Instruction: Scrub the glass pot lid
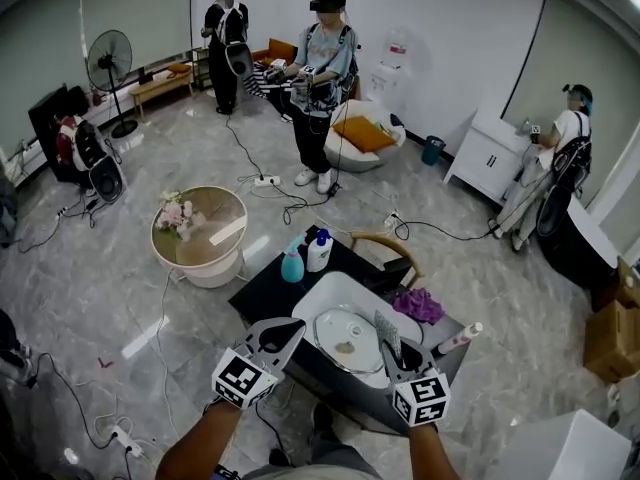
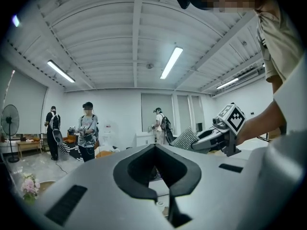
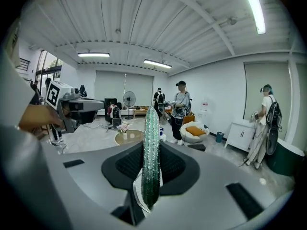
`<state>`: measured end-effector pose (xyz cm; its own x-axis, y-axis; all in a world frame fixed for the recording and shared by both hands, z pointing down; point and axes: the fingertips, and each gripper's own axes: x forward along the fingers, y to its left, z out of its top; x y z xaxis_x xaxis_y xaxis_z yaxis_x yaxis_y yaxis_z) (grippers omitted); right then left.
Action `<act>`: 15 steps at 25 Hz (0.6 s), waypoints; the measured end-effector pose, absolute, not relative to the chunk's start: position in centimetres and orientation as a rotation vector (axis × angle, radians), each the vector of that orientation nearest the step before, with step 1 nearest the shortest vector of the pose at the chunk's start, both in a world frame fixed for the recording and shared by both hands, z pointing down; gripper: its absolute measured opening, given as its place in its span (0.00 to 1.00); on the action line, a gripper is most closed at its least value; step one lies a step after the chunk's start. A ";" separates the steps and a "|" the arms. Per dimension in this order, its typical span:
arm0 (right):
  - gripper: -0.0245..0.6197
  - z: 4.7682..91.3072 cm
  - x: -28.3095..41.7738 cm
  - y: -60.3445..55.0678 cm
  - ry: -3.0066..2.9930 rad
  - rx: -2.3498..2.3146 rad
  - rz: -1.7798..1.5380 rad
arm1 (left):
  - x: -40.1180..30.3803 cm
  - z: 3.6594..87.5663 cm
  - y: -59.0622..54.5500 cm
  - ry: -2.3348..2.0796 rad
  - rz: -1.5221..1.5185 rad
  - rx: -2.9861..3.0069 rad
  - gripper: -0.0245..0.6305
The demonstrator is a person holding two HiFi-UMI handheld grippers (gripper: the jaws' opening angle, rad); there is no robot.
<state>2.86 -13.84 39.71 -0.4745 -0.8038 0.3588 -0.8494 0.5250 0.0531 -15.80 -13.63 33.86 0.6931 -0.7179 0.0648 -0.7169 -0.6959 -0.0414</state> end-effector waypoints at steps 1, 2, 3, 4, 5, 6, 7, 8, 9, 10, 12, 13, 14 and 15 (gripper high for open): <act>0.16 40.8 3.0 -14.8 -2.427 1.354 0.206 | -15.6 34.5 -14.4 1.229 -0.132 -2.881 0.06; 0.16 41.8 3.2 -15.8 -2.424 1.337 0.220 | -15.4 35.1 -15.4 1.242 -0.144 -2.883 0.06; 0.16 42.9 3.4 -16.9 -2.416 1.319 0.231 | -15.2 35.8 -16.4 1.253 -0.156 -2.885 0.06; 0.16 44.2 3.6 -17.9 -2.405 1.300 0.244 | -14.9 36.6 -17.4 1.262 -0.169 -2.889 0.06; 0.16 45.7 3.9 -18.8 -2.390 1.279 0.262 | -14.6 37.5 -18.4 1.268 -0.184 -2.895 0.06; 0.16 47.4 4.1 -19.6 -2.373 1.258 0.284 | -14.3 38.6 -19.2 1.272 -0.199 -2.904 0.06; 0.16 49.3 4.3 -20.3 -2.355 1.235 0.306 | -14.0 39.7 -20.0 1.276 -0.213 -2.915 0.06; 0.16 51.3 4.4 -21.0 -2.335 1.211 0.327 | -13.8 40.8 -20.8 1.280 -0.227 -2.926 0.06; 0.16 53.3 4.5 -21.6 -2.313 1.183 0.348 | -13.6 42.0 -21.5 1.286 -0.238 -2.938 0.06; 0.16 55.4 4.5 -22.0 -2.288 1.154 0.371 | -13.5 43.1 -22.2 1.292 -0.250 -2.951 0.06; 0.16 59.6 4.5 -22.5 -2.236 1.097 0.421 | -13.3 45.6 -23.3 1.302 -0.282 -2.976 0.06; 0.16 61.6 4.5 -22.5 -2.212 1.071 0.444 | -13.2 46.9 -23.7 1.306 -0.299 -2.990 0.06; 0.16 63.4 4.6 -22.5 -2.188 1.043 0.462 | -13.1 48.1 -24.2 1.313 -0.311 -3.004 0.06; 0.16 65.1 4.5 -22.5 -2.165 1.012 0.475 | -13.0 49.3 -24.6 1.323 -0.318 -3.018 0.06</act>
<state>4.52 -22.50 65.06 -0.4576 -0.5235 0.7187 -0.7764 0.6292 -0.0361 -12.98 -24.64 49.33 0.6646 -0.7073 0.2410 -0.7395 -0.6687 0.0766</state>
